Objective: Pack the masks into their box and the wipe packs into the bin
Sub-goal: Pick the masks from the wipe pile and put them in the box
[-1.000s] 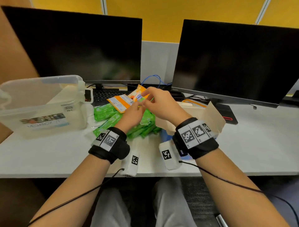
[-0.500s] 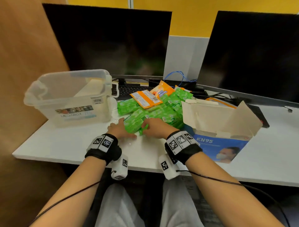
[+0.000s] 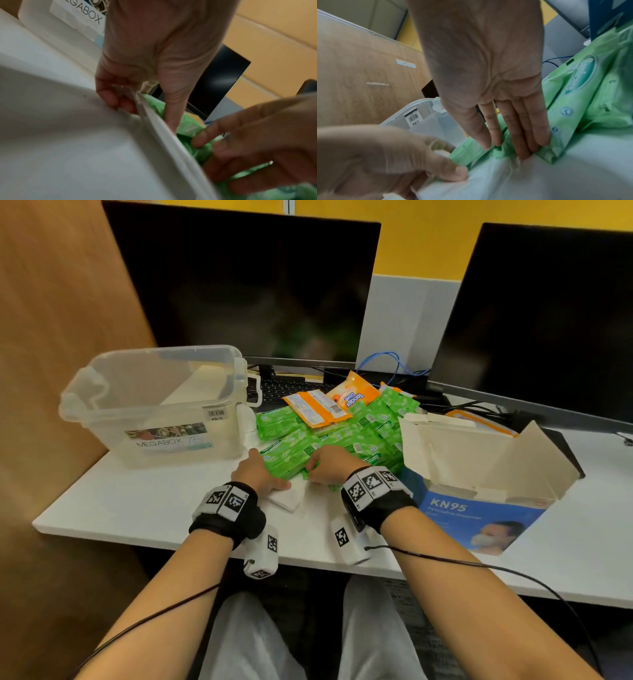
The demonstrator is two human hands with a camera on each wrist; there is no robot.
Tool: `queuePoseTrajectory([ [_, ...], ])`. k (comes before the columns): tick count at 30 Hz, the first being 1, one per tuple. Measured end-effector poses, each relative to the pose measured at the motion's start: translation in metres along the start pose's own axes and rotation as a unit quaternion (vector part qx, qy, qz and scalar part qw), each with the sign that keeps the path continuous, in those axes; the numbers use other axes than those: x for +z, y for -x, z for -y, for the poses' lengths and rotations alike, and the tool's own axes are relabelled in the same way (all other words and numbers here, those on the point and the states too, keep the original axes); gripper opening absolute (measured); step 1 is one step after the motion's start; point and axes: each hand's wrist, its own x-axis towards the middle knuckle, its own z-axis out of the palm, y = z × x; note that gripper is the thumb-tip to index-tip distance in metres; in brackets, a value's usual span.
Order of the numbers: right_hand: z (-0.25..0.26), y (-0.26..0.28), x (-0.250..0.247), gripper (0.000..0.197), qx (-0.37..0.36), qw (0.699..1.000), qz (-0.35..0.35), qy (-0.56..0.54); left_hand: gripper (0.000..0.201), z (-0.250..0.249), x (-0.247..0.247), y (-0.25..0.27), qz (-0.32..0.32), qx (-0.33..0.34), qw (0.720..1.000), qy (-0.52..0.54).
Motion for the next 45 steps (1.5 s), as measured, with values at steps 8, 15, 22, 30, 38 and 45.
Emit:
queuePoseTrajectory([
  [8,-0.001,0.004,0.018,0.032,-0.009,0.999,-0.041,-0.034,0.078,-0.022,-0.036,0.031,0.011,0.108,0.958,0.264],
  [15,-0.003,0.045,-0.012,0.039,-0.082,0.965,-0.128,-0.215,0.026,-0.058,-0.048,0.049,-0.112,0.191,0.906,0.360],
  [22,-0.002,0.077,-0.048,0.047,-0.139,0.951,-0.189,-0.202,0.018,-0.090,-0.043,0.062,-0.187,0.245,0.794,0.524],
  [30,-0.033,0.095,-0.083,0.018,-0.117,0.870,-0.399,-0.265,0.031,-0.130,-0.039,0.077,-0.136,0.317,0.792,0.504],
  [38,-0.089,0.140,-0.122,0.032,-0.116,0.829,-0.419,-0.351,0.023,-0.163,-0.004,0.079,-0.145,0.354,0.805,0.453],
  [45,-0.122,0.171,-0.127,0.031,-0.054,0.867,-0.378,-0.319,0.017,-0.198,0.009,0.097,-0.070,0.369,0.815,0.441],
])
